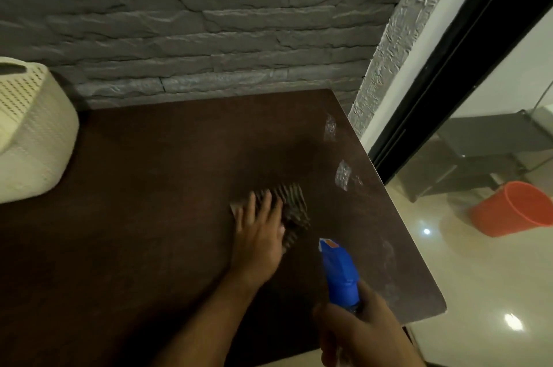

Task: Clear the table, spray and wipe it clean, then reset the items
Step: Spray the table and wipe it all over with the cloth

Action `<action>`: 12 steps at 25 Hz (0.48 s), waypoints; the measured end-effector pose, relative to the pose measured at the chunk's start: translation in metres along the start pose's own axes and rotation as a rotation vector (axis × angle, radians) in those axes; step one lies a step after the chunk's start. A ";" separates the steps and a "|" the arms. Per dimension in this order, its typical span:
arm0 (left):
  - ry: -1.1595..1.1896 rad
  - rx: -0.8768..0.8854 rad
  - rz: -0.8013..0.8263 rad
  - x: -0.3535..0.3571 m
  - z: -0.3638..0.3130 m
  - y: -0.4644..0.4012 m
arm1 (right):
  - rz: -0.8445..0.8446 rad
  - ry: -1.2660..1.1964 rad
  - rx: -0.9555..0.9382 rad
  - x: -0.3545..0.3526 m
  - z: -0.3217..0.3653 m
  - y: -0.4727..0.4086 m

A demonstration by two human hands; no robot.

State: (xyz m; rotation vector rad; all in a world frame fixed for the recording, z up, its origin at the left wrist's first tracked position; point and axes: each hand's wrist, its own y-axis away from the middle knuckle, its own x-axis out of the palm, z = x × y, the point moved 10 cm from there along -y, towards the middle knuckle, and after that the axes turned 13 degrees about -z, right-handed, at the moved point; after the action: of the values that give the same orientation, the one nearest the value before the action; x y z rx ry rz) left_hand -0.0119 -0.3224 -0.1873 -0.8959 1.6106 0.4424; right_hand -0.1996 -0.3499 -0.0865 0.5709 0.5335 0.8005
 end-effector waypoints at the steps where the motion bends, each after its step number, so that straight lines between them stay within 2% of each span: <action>1: 0.011 0.068 0.011 -0.001 -0.013 0.030 | -0.014 -0.006 -0.028 0.000 0.010 -0.004; 3: 0.048 0.164 0.095 0.007 -0.033 0.074 | -0.029 -0.044 -0.071 -0.002 0.031 -0.017; 5: 0.040 0.176 0.117 0.014 -0.034 0.064 | -0.002 -0.051 -0.080 -0.005 0.047 -0.032; 9: -0.025 0.046 0.011 0.018 -0.006 -0.075 | 0.064 -0.039 -0.112 -0.014 0.077 -0.069; 12: 0.047 -0.160 0.152 0.042 0.009 -0.167 | 0.090 -0.008 -0.183 -0.023 0.107 -0.101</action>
State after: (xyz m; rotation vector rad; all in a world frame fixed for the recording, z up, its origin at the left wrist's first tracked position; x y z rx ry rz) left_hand 0.1180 -0.4347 -0.1988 -0.9123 1.7108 0.6684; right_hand -0.0933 -0.4534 -0.0694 0.4308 0.4241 0.9218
